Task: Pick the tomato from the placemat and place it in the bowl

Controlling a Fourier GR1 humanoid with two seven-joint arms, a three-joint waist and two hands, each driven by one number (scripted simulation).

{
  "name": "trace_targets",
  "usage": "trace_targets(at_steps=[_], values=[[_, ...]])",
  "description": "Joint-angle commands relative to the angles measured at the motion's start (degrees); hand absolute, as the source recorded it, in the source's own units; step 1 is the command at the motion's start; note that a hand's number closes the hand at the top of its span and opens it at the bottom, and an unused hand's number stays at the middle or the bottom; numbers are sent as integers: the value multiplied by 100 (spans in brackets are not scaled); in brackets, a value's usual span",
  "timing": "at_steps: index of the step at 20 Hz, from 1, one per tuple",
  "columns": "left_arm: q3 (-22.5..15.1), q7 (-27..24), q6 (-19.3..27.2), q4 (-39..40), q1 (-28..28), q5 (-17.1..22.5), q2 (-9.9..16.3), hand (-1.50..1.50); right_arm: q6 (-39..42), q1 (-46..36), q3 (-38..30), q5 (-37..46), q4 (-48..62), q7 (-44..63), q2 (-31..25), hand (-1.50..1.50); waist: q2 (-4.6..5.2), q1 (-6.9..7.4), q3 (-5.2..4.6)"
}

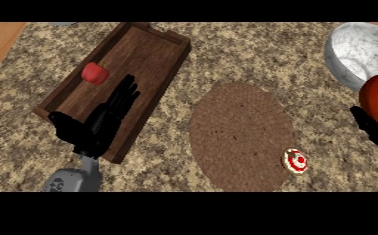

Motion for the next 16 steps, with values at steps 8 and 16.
trace_targets(at_steps=[8,16], values=[[-156,270,86,-427,163,-72,-174,0,-700,-1240,-723,185,2252,-950,-379,150,13,69,4],[-193,73,32,-264,222,-209,-192,0,-2260,-1728,-731,760,4965,-2590,-504,150,34,134,7]])
